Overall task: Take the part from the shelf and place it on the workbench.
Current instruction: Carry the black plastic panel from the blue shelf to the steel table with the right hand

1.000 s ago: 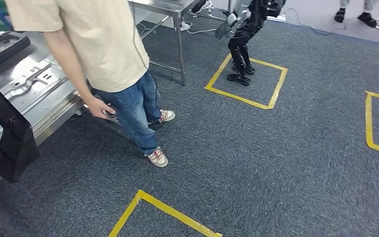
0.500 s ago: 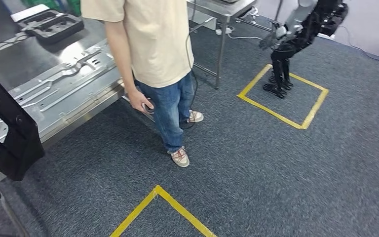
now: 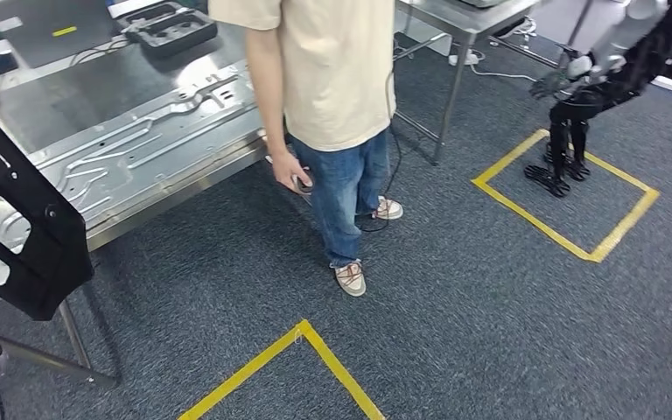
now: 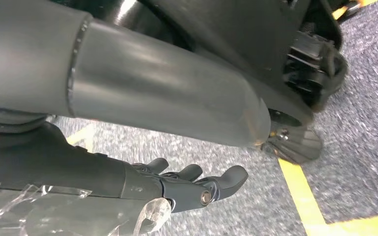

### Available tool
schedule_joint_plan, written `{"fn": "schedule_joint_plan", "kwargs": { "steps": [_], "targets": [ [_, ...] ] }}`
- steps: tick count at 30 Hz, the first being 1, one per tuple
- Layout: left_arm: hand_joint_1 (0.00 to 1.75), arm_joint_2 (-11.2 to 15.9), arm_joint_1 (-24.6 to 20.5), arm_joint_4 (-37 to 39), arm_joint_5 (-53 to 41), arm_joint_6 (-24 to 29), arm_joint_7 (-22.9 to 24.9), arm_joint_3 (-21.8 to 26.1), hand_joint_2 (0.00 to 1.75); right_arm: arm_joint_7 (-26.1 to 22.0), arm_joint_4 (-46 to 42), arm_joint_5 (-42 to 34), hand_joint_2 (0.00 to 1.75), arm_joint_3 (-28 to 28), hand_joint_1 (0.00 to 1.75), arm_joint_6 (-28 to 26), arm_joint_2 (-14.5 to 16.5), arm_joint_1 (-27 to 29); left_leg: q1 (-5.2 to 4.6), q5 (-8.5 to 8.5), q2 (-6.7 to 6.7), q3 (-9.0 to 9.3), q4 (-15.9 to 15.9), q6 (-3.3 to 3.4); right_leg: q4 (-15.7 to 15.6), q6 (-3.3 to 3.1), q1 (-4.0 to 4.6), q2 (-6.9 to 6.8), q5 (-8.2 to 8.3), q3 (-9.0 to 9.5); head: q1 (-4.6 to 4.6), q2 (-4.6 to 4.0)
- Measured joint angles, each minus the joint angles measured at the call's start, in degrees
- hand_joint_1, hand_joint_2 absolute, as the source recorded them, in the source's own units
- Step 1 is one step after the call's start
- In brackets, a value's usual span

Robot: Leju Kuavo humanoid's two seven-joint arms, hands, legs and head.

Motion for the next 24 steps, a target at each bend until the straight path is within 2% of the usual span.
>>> {"fn": "schedule_joint_plan", "kwargs": {
  "steps": [2,3,4,5,6,7,8,9,10,11,12,13,14,15,17,18,19,21,22,23,24],
  "targets": [
    [1.75,0.0,-0.1,0.0,0.0,0.0,-0.1,0.0,1.75,0.0,0.0,0.0,0.00,0.0,0.00,0.0,0.0,-0.1,-0.92,2.73,2.98,3.86,-7.7,0.81,0.0,0.20,0.31,-1.12,-0.39,0.41,0.02,0.00],
    [1.75,0.0,-0.2,0.0,0.0,0.0,-0.1,0.0,1.75,0.0,0.0,0.0,0.00,0.0,0.00,0.0,0.0,-0.2,-1.25,3.16,3.91,4.74,-9.7,1.12,0.0,0.36,0.47,-1.60,-0.58,0.59,0.03,0.00],
    [1.75,0.0,-0.2,0.0,0.0,0.0,-0.1,0.0,1.75,0.0,0.0,0.0,0.00,0.0,0.00,0.0,0.0,-0.3,-1.48,3.10,4.11,4.95,-10.4,1.35,-0.1,0.54,0.61,-2.11,-0.76,0.74,0.04,0.00],
    [1.75,0.0,-0.2,0.0,0.0,0.0,-0.1,0.0,1.75,0.0,0.0,0.0,0.00,0.0,0.00,0.0,0.0,-0.4,-1.43,3.19,3.28,4.95,-10.5,1.59,-0.1,0.74,0.65,-2.66,-0.91,0.92,0.05,0.00],
    [1.75,0.0,-0.2,0.0,0.0,0.0,-0.1,0.0,1.75,0.0,0.0,0.0,0.00,0.0,0.00,0.0,0.0,-0.5,-1.27,3.28,2.64,5.06,-10.6,1.79,0.0,1.04,0.58,-2.51,-1.16,1.08,0.04,0.00],
    [1.75,0.0,-0.3,0.0,0.0,0.0,-0.1,0.0,1.75,0.0,0.0,0.0,0.00,0.0,0.00,0.0,0.0,-0.5,-1.08,3.41,1.98,5.23,-10.8,2.07,0.7,1.34,0.50,-1.37,-1.78,0.94,0.06,0.00],
    [1.75,0.0,-0.4,0.0,0.0,0.0,-0.1,0.0,1.75,0.0,0.0,0.0,0.00,0.0,0.00,0.0,0.0,-0.4,-0.86,3.56,1.32,5.40,-11.0,2.44,2.7,1.58,0.42,0.26,-3.04,0.12,0.08,0.00],
    [1.75,0.0,-0.5,0.0,0.0,0.0,-0.1,0.0,1.75,0.0,0.0,0.0,0.00,0.0,0.00,0.0,0.0,-0.3,-0.68,3.66,0.66,5.51,-11.0,2.73,6.0,1.77,0.30,2.12,-4.79,-1.40,0.11,0.00],
    [1.75,0.0,-0.6,0.0,0.1,0.0,-0.1,-0.1,1.75,-0.1,0.0,0.0,0.00,0.0,0.00,0.0,0.0,-0.1,-0.65,3.69,-0.04,5.52,-11.0,2.95,10.2,1.84,0.27,3.37,-6.78,-3.50,0.15,0.00],
    [1.75,0.0,-0.5,0.0,0.1,-0.1,-0.1,-0.1,1.75,-0.1,0.0,-0.1,0.00,0.0,0.00,0.1,0.0,0.0,-0.63,3.70,-0.80,5.53,-11.0,3.05,14.4,1.86,0.23,3.78,-8.36,-5.70,0.18,0.00],
    [1.75,0.0,-0.5,0.0,0.1,-0.1,-0.1,-0.2,1.75,-0.1,0.0,-0.1,0.00,0.0,0.00,0.1,0.0,0.1,-0.63,3.69,-1.63,5.56,-11.0,3.05,17.1,1.90,0.20,3.86,-8.93,-7.27,0.19,0.00],
    [1.75,0.0,-0.5,0.0,0.2,-0.2,-0.1,-0.3,1.75,-0.1,0.0,-0.2,0.00,0.0,0.00,0.2,0.0,0.2,-0.61,3.68,-2.51,5.64,-11.0,3.03,17.6,1.89,0.16,3.90,-8.30,-7.82,0.20,0.00],
    [1.75,0.0,-0.5,0.0,0.2,-0.2,-0.1,-0.3,1.75,-0.1,0.0,-0.2,0.00,0.0,0.00,0.2,0.0,0.2,-0.57,3.66,-3.41,5.76,-11.0,2.99,15.5,1.83,0.10,4.06,-6.53,-7.15,0.20,0.00],
    [1.75,0.0,-0.5,0.0,0.2,-0.3,-0.1,-0.3,1.75,-0.1,0.0,-0.3,0.00,0.0,0.00,0.2,0.0,0.2,-0.50,3.61,-4.28,5.92,-11.0,2.90,11.6,1.74,0.00,4.69,-4.12,-5.52,0.21,0.00],
    [1.75,0.0,-0.6,0.0,0.3,-0.3,-0.1,-0.3,1.75,-0.2,0.0,-0.3,0.00,0.0,0.00,0.2,0.0,0.3,-0.44,3.47,-5.82,5.99,-10.9,2.51,3.3,1.55,-0.41,8.08,-0.28,-1.96,0.22,0.00],
    [1.75,0.0,-0.6,0.0,0.4,-0.3,-0.1,-0.3,1.75,-0.2,0.0,-0.3,0.00,0.0,0.00,0.2,0.0,0.3,-0.39,3.43,-6.52,5.90,-10.9,2.22,0.9,1.45,-0.52,9.30,0.54,-0.93,0.21,0.00],
    [1.75,0.0,-0.6,0.0,0.4,-0.3,-0.1,-0.3,1.75,-0.2,0.0,-0.3,0.00,0.0,0.00,0.2,0.0,0.3,-0.34,3.44,-7.21,5.75,-10.9,1.87,0.0,1.28,-0.51,9.88,0.72,-0.49,0.21,0.00],
    [1.75,0.1,-0.5,0.0,0.6,-0.4,-0.2,-0.3,1.75,-0.3,0.0,-0.3,0.00,0.0,0.00,0.2,0.1,0.0,-0.19,3.51,-8.33,5.44,-10.9,1.18,-0.3,0.76,-0.46,8.15,0.81,-0.27,0.22,0.00],
    [1.75,0.1,-0.5,0.0,0.7,-0.4,-0.2,-0.3,1.75,-0.3,0.0,-0.3,0.00,0.0,0.00,0.2,0.2,-0.1,-0.23,3.15,-7.64,5.12,-10.4,0.80,-0.5,0.46,-0.54,7.32,0.88,-0.14,0.18,0.00],
    [1.75,0.2,-0.6,0.0,0.8,-0.4,-0.3,-0.3,1.75,-0.4,0.0,-0.3,0.00,0.0,0.00,0.1,0.2,-0.1,-0.24,2.21,-6.26,4.32,-8.8,0.39,-0.7,0.16,-0.68,6.46,0.95,-0.02,0.11,0.00],
    [1.75,0.3,-0.6,0.0,0.8,-0.4,-0.4,-0.3,1.75,-0.5,0.0,-0.2,0.00,0.0,0.00,0.1,0.2,-0.1,-0.18,0.65,-4.40,2.95,-5.9,-0.04,-0.9,-0.05,-0.76,5.66,0.96,0.08,0.06,0.00]
  ]
}}
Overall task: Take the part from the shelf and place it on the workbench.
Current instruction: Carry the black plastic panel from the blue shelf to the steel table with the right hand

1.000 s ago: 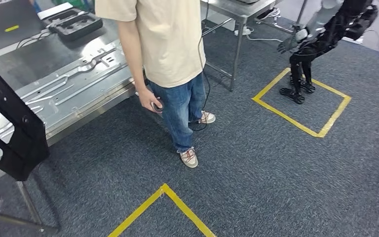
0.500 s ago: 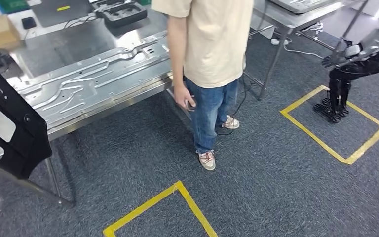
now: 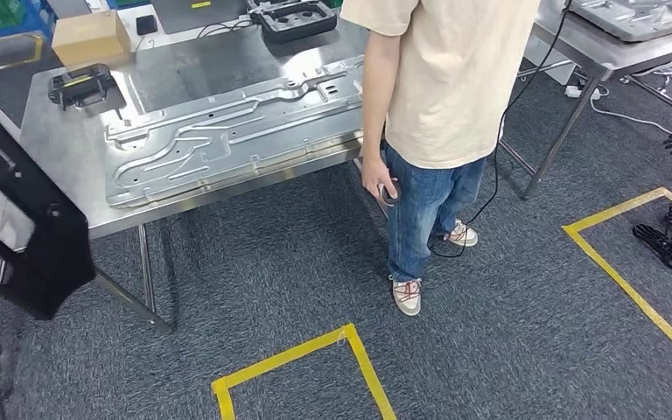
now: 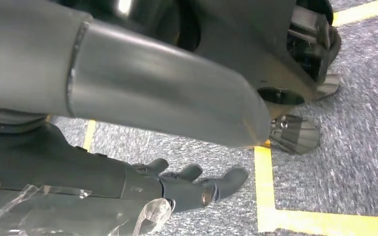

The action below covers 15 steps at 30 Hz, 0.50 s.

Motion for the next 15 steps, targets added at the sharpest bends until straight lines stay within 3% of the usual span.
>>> {"fn": "schedule_joint_plan", "kwargs": {
  "steps": [1,2,3,4,5,6,8,10,12,13,15],
  "targets": [
    [1.75,0.0,0.0,0.0,0.0,0.0,-0.1,0.0,1.75,0.0,0.0,0.1,0.00,0.0,0.00,0.0,-0.1,0.1,0.08,-1.92,1.74,-1.99,4.0,-0.48,-0.1,-0.16,0.02,-0.78,-0.06,0.07,-0.09,0.00],
    [1.75,0.0,0.1,0.0,0.1,0.0,-0.2,0.0,1.75,-0.1,0.0,0.1,0.00,0.0,0.00,-0.1,-0.1,0.1,0.31,-3.60,2.62,-4.19,8.3,-0.88,-0.1,-0.28,0.03,-1.57,-0.13,0.10,-0.10,0.00],
    [1.75,0.0,0.2,0.0,0.1,0.0,-0.3,-0.1,1.75,-0.1,0.0,0.2,0.00,0.0,0.00,0.0,-0.1,0.2,0.52,-4.52,3.03,-5.92,11.6,-1.15,-0.1,-0.29,0.03,-2.37,-0.22,0.13,-0.11,0.00],
    [1.75,0.0,0.3,0.1,0.1,0.0,-0.4,-0.1,1.75,-0.1,0.0,0.2,0.00,0.0,0.00,0.0,0.0,0.2,0.67,-4.38,3.24,-6.65,12.7,-1.31,-0.1,-0.27,0.03,-3.17,-0.34,0.22,-0.12,0.00],
    [1.75,0.0,0.3,0.1,0.1,0.0,-0.5,-0.1,1.75,-0.1,0.0,0.2,0.00,0.0,0.00,0.0,0.0,0.1,0.75,-3.19,3.49,-6.10,11.4,-1.34,-0.1,-0.22,0.02,-3.92,-0.48,0.38,-0.13,0.00],
    [1.75,0.0,0.3,0.1,0.1,0.0,-0.6,-0.1,1.75,-0.1,0.0,0.2,0.00,0.0,0.00,0.1,0.0,0.1,0.73,-1.22,4.05,-4.26,7.8,-1.22,-0.1,-0.12,0.03,-4.67,-0.66,0.65,-0.13,0.00],
    [1.75,0.0,0.2,0.1,0.1,0.0,-0.6,-0.1,1.75,-0.1,0.0,0.1,0.00,0.0,0.00,0.1,0.0,0.1,0.18,2.35,7.09,0.44,-1.3,-0.50,-0.1,0.24,0.22,-5.96,-1.11,1.31,-0.12,0.00],
    [1.75,0.0,0.0,0.1,0.1,0.0,-0.7,-0.1,1.75,-0.1,0.0,0.1,0.00,0.0,0.00,0.1,0.1,0.0,-0.45,3.49,8.89,2.56,-5.6,0.31,-0.1,0.79,0.43,-7.06,-1.55,1.86,-0.09,0.00],
    [1.75,0.0,0.0,0.1,0.1,0.0,-0.7,-0.1,1.75,-0.1,0.0,0.1,0.00,0.0,0.00,0.1,0.1,-0.2,-0.47,3.57,7.53,2.64,-6.0,0.89,-0.4,1.38,0.53,-8.27,-1.91,2.35,-0.09,0.00],
    [1.75,0.1,0.0,0.1,0.1,0.0,-0.7,-0.1,1.75,-0.1,0.0,0.2,0.00,0.0,0.00,0.1,0.1,-0.3,-0.31,3.72,6.74,2.82,-6.2,1.16,-0.2,1.73,0.51,-7.96,-2.32,2.51,-0.07,0.00],
    [1.75,0.1,-0.1,0.1,0.1,-0.1,-0.8,-0.1,1.75,-0.1,0.0,0.2,0.00,0.0,0.00,0.1,0.1,-0.3,0.19,4.15,5.27,3.26,-6.8,1.82,3.6,2.23,0.45,-5.28,-4.83,1.06,0.02,0.00]
  ]
}}
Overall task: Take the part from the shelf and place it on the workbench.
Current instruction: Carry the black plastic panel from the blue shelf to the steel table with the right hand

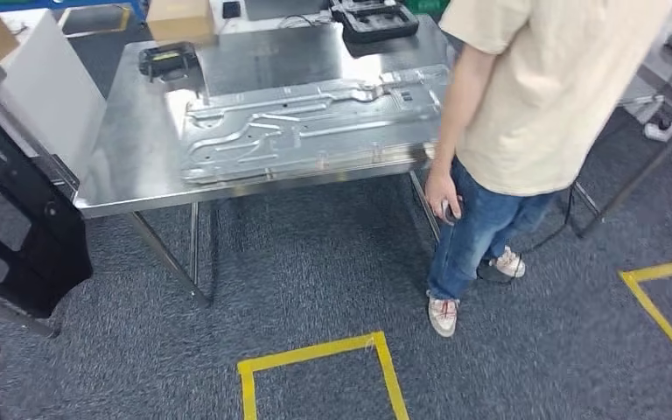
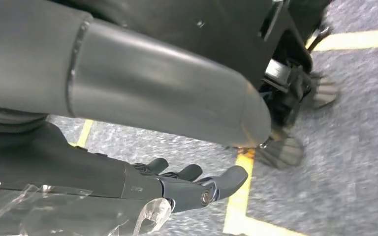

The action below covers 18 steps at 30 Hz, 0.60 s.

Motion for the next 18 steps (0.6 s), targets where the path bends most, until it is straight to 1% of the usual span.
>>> {"fn": "schedule_joint_plan", "kwargs": {
  "steps": [1,2,3,4,5,6,7,8,9,10,11,12,13,14,15,16,17,18],
  "targets": [
    [1.75,0.0,0.0,0.0,0.0,0.0,0.0,0.0,1.75,0.0,0.0,0.0,0.00,0.0,0.00,0.0,0.0,0.1,0.09,0.07,-0.65,0.00,-0.1,0.18,3.9,0.11,-0.10,1.80,-1.96,-1.80,0.05,0.00],
    [1.75,-0.1,-0.1,0.0,0.1,-0.1,0.0,0.0,1.75,0.0,0.0,0.1,0.00,0.0,0.00,0.0,0.0,0.1,0.16,0.12,-1.34,-0.02,-0.1,0.34,8.5,0.15,-0.12,2.79,-3.93,-4.11,0.09,0.00],
    [1.75,-0.1,0.0,0.0,0.1,-0.3,0.0,-0.1,1.75,0.0,0.0,0.1,0.00,0.0,0.00,0.0,0.0,0.2,0.17,0.12,-2.16,-0.03,-0.1,0.37,12.3,0.19,-0.12,3.18,-5.14,-6.20,0.10,0.00],
    [1.75,-0.1,0.0,0.0,0.1,-0.4,0.0,-0.1,1.75,0.0,0.0,0.1,0.00,0.0,0.00,0.0,0.0,0.3,0.19,0.11,-3.03,-0.02,0.0,0.37,14.3,0.22,-0.14,3.28,-5.23,-7.51,0.10,0.00],
    [1.75,-0.1,0.1,0.0,0.2,-0.5,0.0,-0.2,1.75,0.0,0.0,0.1,0.00,0.0,0.00,0.0,0.0,0.3,0.24,0.09,-3.96,0.05,0.0,0.35,13.8,0.20,-0.16,3.39,-4.06,-7.67,0.10,0.00],
    [1.75,-0.1,0.1,0.0,0.2,-0.6,0.0,-0.2,1.75,0.0,0.0,0.1,0.00,0.0,0.00,0.0,0.0,0.3,0.30,0.07,-4.86,0.15,0.0,0.29,10.9,0.16,-0.20,3.71,-1.94,-6.68,0.10,0.00],
    [1.75,-0.1,0.1,0.0,0.2,-0.6,0.0,-0.3,1.75,0.0,0.0,0.1,0.00,0.0,0.00,0.0,0.0,0.3,0.39,0.02,-5.69,0.25,0.0,0.17,6.5,0.09,-0.29,4.66,0.56,-4.92,0.10,0.00],
    [1.75,-0.1,0.0,0.0,0.2,-0.6,0.0,-0.3,1.75,0.0,0.0,0.1,0.00,0.0,0.00,0.0,0.0,0.3,0.33,-0.07,-6.47,0.23,0.1,-0.06,1.9,0.02,-0.41,6.25,2.68,-3.05,0.11,0.00],
    [1.75,-0.1,0.0,0.0,0.2,-0.6,0.0,-0.3,1.75,0.0,0.0,0.1,0.00,0.0,0.00,0.0,0.0,0.4,0.29,-0.16,-7.14,0.19,0.2,-0.35,-1.5,-0.15,-0.53,7.52,4.13,-1.64,0.10,0.00],
    [1.75,-0.1,-0.1,0.0,0.2,-0.6,0.0,-0.3,1.75,0.0,0.0,0.2,0.00,0.0,0.00,0.0,0.0,0.3,0.23,-0.26,-7.83,0.06,0.3,-0.68,-3.5,-0.37,-0.58,8.38,4.81,-0.79,0.06,0.00],
    [1.75,-0.2,-0.1,0.0,0.2,-0.6,0.0,-0.3,1.75,0.0,0.0,0.2,0.00,0.0,0.00,0.0,-0.1,0.2,0.23,-0.31,-8.52,-0.07,0.3,-1.05,-4.3,-0.69,-0.50,8.45,4.95,-0.44,0.03,0.00],
    [1.75,-0.2,-0.1,0.0,0.2,-0.6,0.0,-0.3,1.75,0.0,0.0,0.2,0.00,0.0,0.00,0.0,0.0,0.0,0.35,-0.30,-9.14,-0.14,0.2,-1.37,-4.3,-1.12,-0.50,7.59,5.01,-0.33,0.00,0.00],
    [1.75,-0.1,-0.1,0.0,0.2,-0.6,0.0,-0.3,1.75,0.0,0.0,0.2,0.00,0.0,0.00,0.0,0.0,-0.2,0.43,-0.49,-8.82,-0.31,0.5,-1.66,-4.4,-1.47,-0.47,6.85,5.02,-0.20,-0.02,0.00],
    [1.75,-0.1,-0.1,0.0,0.2,-0.6,0.0,-0.3,1.75,0.0,0.0,0.2,0.00,0.0,0.00,0.0,0.1,-0.3,0.49,-1.21,-7.58,-0.83,1.6,-1.99,-4.4,-1.84,-0.51,6.20,5.06,-0.12,-0.05,0.00],
    [1.75,-0.1,-0.2,0.0,0.2,-0.7,-0.1,-0.3,1.75,0.0,0.0,0.2,0.00,0.0,0.00,0.0,0.1,-0.3,0.50,-2.60,-5.86,-1.93,4.0,-2.29,-4.5,-2.10,-0.57,5.53,5.10,-0.06,-0.08,0.00],
    [1.75,-0.1,-0.2,0.0,0.2,-0.8,-0.1,-0.3,1.75,0.1,0.0,0.1,0.00,0.0,0.00,0.0,0.0,-0.3,0.56,-4.52,-3.92,-3.62,7.7,-2.61,-4.6,-2.27,-0.52,5.01,5.07,-0.03,-0.13,0.00],
    [1.75,-0.1,-0.3,0.0,0.4,-0.9,-0.1,-0.3,1.75,0.1,0.0,0.1,0.00,0.0,0.00,0.0,0.0,-0.2,0.64,-6.59,-2.77,-5.75,12.2,-2.94,-4.6,-2.41,-0.47,4.51,5.01,-0.03,-0.15,0.00],
    [1.75,-0.1,-0.3,0.1,0.6,-1.2,-0.2,-0.3,1.75,0.2,0.0,0.0,0.00,0.0,0.00,0.0,0.0,-0.1,0.74,-8.10,-2.30,-7.74,16.3,-3.16,-4.5,-2.44,-0.43,4.01,4.94,-0.02,-0.16,0.00]
  ]
}}
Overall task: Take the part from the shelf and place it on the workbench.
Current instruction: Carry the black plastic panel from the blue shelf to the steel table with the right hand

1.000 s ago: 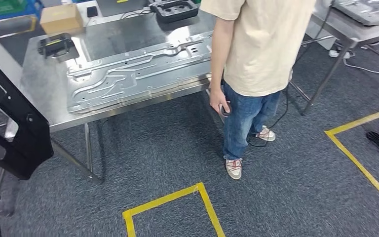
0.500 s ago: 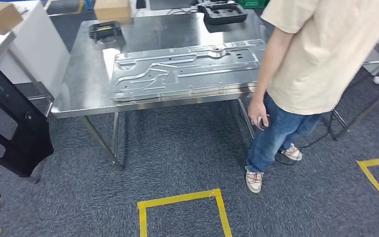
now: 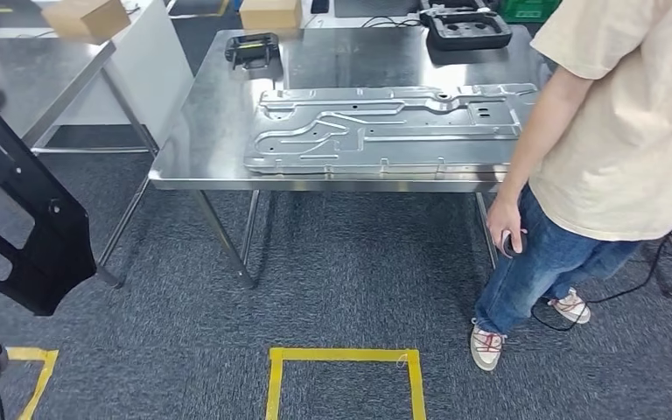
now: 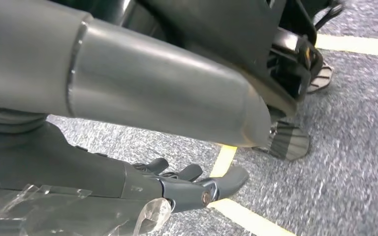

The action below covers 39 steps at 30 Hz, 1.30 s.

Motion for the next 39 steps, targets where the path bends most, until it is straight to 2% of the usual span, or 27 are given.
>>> {"fn": "schedule_joint_plan", "kwargs": {
  "steps": [1,2,3,5,7,9,11,12,13,15,16,17,18,20,21,22,25,27,28,30,31,32,33,34,36,37,39],
  "targets": [
    [1.75,0.0,0.0,0.0,0.4,-0.4,-0.1,-0.1,1.75,0.1,0.0,0.0,0.00,0.0,0.00,0.0,0.0,0.1,0.07,-0.58,0.16,-1.24,2.5,-0.13,0.0,-0.02,0.00,-0.40,-0.08,0.02,-0.01,0.00],
    [1.75,0.0,0.0,0.0,1.1,-0.9,-0.4,-0.2,1.75,0.0,0.0,-0.1,0.00,0.0,0.00,-0.1,0.0,0.1,0.10,-0.08,0.20,-1.33,2.7,-0.15,0.0,0.00,-0.01,-0.72,-0.16,0.09,0.00,0.00],
    [1.75,0.0,0.0,0.1,2.0,-1.6,-0.9,-0.2,1.75,0.0,0.0,-0.2,0.00,0.0,0.00,-0.2,0.0,0.2,0.09,1.40,0.29,-0.17,0.3,-0.06,0.0,0.05,-0.02,-0.99,-0.24,0.21,0.00,0.00],
    [1.75,0.3,-0.1,0.1,4.3,-3.1,-2.2,-0.2,1.75,-0.3,0.0,-0.3,0.00,0.0,0.00,-0.4,0.0,0.1,-0.11,5.21,1.27,4.38,-8.5,0.41,0.0,0.28,0.07,-1.26,-0.46,0.53,-0.01,0.00],
    [1.75,0.7,-0.3,0.0,6.4,-4.4,-3.6,-0.1,1.75,-0.5,0.0,-0.3,0.00,0.0,0.00,-0.4,0.0,0.0,-0.53,7.02,2.30,7.37,-14.6,1.11,0.1,0.79,0.28,-1.33,-0.77,0.74,-0.01,0.00],
    [1.75,1.0,-0.3,0.0,7.6,-5.0,-4.4,0.0,1.75,-0.6,0.0,-0.2,0.00,0.0,0.00,-0.5,0.0,0.0,-0.84,6.98,2.27,7.77,-15.7,1.75,-0.2,1.43,0.36,-1.49,-1.02,0.98,0.00,0.00],
    [1.75,1.3,-0.3,-0.1,7.9,-5.4,-4.7,0.1,1.75,-0.6,0.0,-0.1,0.00,0.0,0.00,-0.6,0.0,0.0,-0.57,7.10,1.87,8.16,-16.1,2.40,0.5,2.03,0.29,-1.45,-1.70,0.96,0.04,0.00],
    [1.75,1.3,-0.4,-0.2,7.9,-5.7,-4.8,0.2,1.75,-0.7,0.0,0.0,0.00,0.0,0.00,-0.6,0.0,-0.1,-0.41,7.20,1.70,8.42,-16.3,2.74,2.4,2.25,0.28,-1.31,-2.84,0.13,0.08,0.00],
    [1.75,1.4,-0.5,-0.2,8.0,-5.9,-4.9,0.2,1.75,-0.6,0.0,0.0,0.00,0.0,0.00,-0.7,0.0,0.0,-0.28,7.23,1.59,8.62,-16.4,3.04,5.8,2.41,0.26,-1.10,-4.55,-1.52,0.13,0.00],
    [1.75,1.4,-0.5,-0.3,8.0,-6.4,-4.9,0.3,1.75,-0.5,0.0,0.0,0.00,0.0,0.00,-0.9,0.0,0.0,-0.40,7.09,1.37,8.74,-16.4,3.46,14.7,2.58,0.27,-0.93,-8.17,-6.31,0.18,0.00],
    [1.75,1.4,-0.4,-0.3,8.0,-6.7,-4.9,0.3,1.75,-0.2,0.0,0.0,0.00,0.0,0.00,-0.9,0.0,0.0,-0.44,6.97,1.20,8.82,-16.4,3.53,17.8,2.63,0.28,-0.93,-8.84,-8.26,0.19,0.00],
    [1.75,1.4,-0.4,-0.3,8.0,-6.8,-4.9,0.3,1.75,0.2,0.0,0.1,0.00,0.0,0.00,-1.0,0.0,0.0,-0.46,6.83,0.99,8.97,-16.4,3.53,18.6,2.65,0.27,-0.93,-8.28,-9.15,0.19,0.00],
    [1.75,1.4,-0.4,-0.3,8.0,-7.0,-4.9,0.3,1.75,1.0,0.0,0.5,0.00,0.0,0.00,-1.2,0.0,0.1,-0.46,6.66,0.77,9.21,-16.4,3.46,16.9,2.62,0.26,-0.92,-6.55,-8.78,0.19,0.00],
    [1.75,1.4,-0.6,-0.3,8.0,-7.5,-4.8,0.3,1.75,2.8,0.0,1.8,0.00,0.1,0.00,-1.6,-0.2,0.1,-0.44,6.17,0.39,9.83,-16.3,3.11,8.5,2.43,0.22,-0.49,-1.59,-5.35,0.19,0.00],
    [1.75,1.4,-0.8,-0.3,8.0,-7.7,-4.7,0.2,1.75,3.7,0.0,2.4,0.00,0.1,0.00,-1.9,-0.3,0.1,-0.54,5.83,0.24,10.02,-16.2,2.85,4.5,2.27,0.19,-0.15,0.23,-3.63,0.19,0.00],
    [1.75,1.4,-1.1,-0.3,8.0,-8.0,-4.7,0.2,1.75,4.7,0.0,2.9,0.00,0.2,0.00,-2.2,-0.5,0.0,-0.64,5.54,0.14,10.08,-16.1,2.58,1.8,2.09,0.19,0.14,1.24,-2.51,0.18,0.00],
    [1.75,1.4,-2.2,-0.3,8.0,-8.9,-4.7,-0.1,1.75,7.6,0.1,4.4,0.00,0.4,0.00,-4.0,-1.5,-0.6,-0.67,4.98,0.05,10.12,-16.0,1.83,0.2,1.30,0.33,0.24,1.42,-1.92,0.12,0.00],
    [1.75,1.4,-2.9,-0.3,8.1,-9.2,-4.7,-0.4,1.75,8.9,0.1,4.9,0.00,0.6,0.00,-5.5,-2.8,-1.2,-0.49,3.59,0.23,9.21,-13.7,1.26,0.1,0.73,0.14,0.16,1.39,-1.77,0.02,0.00],
    [1.75,1.4,-3.3,-0.3,8.2,-9.4,-4.7,-0.4,1.75,9.1,0.1,4.9,0.00,0.7,0.00,-6.0,-3.5,-1.6,-0.38,2.06,0.34,7.70,-10.5,0.93,0.1,0.52,0.00,0.12,1.36,-1.68,-0.04,0.00],
    [1.75,1.4,-3.7,-0.2,8.4,-9.6,-4.7,-0.7,1.75,9.3,0.1,4.9,0.00,0.7,0.00,-6.7,-5.0,-2.1,-0.16,-1.51,0.46,2.88,-1.4,0.37,0.1,0.27,-0.04,0.10,1.14,-1.56,-0.15,0.00],
    [1.75,1.4,-3.8,-0.2,8.5,-9.7,-4.7,-0.9,1.75,9.4,0.1,4.9,0.00,0.8,0.00,-7.0,-5.7,-2.4,-0.07,-2.43,0.50,0.74,2.2,0.24,0.1,0.24,-0.04,0.11,1.02,-1.45,-0.16,0.00],
    [1.75,1.4,-3.8,-0.2,8.6,-9.8,-4.7,-1.1,1.75,9.7,0.1,4.9,0.00,0.8,0.00,-7.3,-6.3,-2.7,-0.02,-2.25,0.52,-0.43,3.6,0.23,0.1,0.25,-0.03,0.12,0.87,-1.28,-0.16,0.00],
    [1.75,1.4,-3.9,-0.1,8.6,-9.8,-4.7,-1.2,1.75,9.9,0.1,4.9,0.00,0.8,0.00,-7.6,-6.9,-2.9,-0.01,-0.88,0.54,-0.28,2.5,0.34,0.1,0.31,-0.02,0.13,0.69,-1.01,-0.16,0.00],
    [1.75,1.4,-4.0,-0.1,8.6,-9.8,-4.7,-1.2,1.75,10.1,0.1,4.9,0.00,0.8,0.00,-7.8,-7.4,-3.2,-0.05,1.38,0.61,1.06,-1.1,0.60,0.1,0.41,-0.01,0.14,0.49,-0.65,-0.16,0.01],
    [1.75,1.4,-4.6,-0.1,8.6,-9.8,-4.7,-1.2,1.75,10.3,0.1,4.9,0.00,0.8,0.00,-7.9,-8.1,-3.5,-0.44,5.89,1.17,5.12,-10.5,1.47,0.1,0.79,0.12,0.15,0.01,0.03,-0.17,0.01],
    [1.75,1.4,-4.8,-0.1,8.6,-9.8,-4.7,-1.2,1.75,10.4,0.1,4.9,0.00,0.8,0.00,-7.9,-8.4,-3.7,-0.69,7.11,1.43,6.48,-13.7,1.88,0.1,1.06,0.19,0.15,-0.23,0.26,-0.15,0.01],
    [1.75,1.4,-5.1,-0.1,8.7,-9.9,-4.7,-1.3,1.75,10.6,0.1,5.0,0.00,0.8,0.00,-8.1,-8.9,-3.9,-1.12,7.44,1.58,7.25,-15.7,2.43,-0.1,1.67,0.26,0.08,-0.64,0.53,-0.13,0.00]
  ]
}}
